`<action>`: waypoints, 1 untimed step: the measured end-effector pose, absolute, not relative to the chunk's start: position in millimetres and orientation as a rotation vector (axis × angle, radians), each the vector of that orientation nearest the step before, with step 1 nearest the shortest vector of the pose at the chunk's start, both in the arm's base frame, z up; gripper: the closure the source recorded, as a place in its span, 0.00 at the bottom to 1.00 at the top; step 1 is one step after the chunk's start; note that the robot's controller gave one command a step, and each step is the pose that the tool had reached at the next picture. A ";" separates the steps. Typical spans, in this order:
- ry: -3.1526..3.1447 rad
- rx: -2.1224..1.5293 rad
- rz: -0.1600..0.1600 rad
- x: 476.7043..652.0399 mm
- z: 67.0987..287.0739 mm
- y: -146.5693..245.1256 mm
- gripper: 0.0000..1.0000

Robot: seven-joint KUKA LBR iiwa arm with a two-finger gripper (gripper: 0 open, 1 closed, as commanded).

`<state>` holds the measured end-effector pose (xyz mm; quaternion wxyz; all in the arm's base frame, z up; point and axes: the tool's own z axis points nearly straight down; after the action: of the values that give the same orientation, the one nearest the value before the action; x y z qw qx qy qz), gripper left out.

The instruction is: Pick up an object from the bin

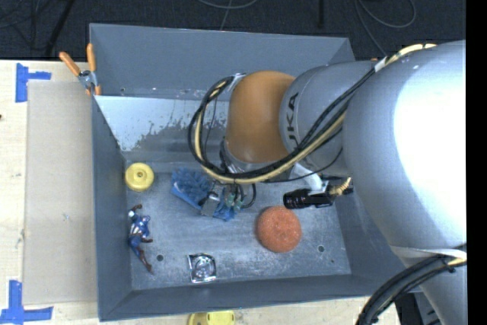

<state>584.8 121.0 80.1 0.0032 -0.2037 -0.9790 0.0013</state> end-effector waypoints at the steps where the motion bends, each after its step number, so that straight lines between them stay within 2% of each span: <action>1: -3.066 -0.637 0.007 583.7 99.3 120.4 1.00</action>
Offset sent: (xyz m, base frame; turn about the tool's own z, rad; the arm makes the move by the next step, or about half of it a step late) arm 0.0001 0.0001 0.0309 0.0000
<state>583.7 120.4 99.3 0.0051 -0.2035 -0.9791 0.0022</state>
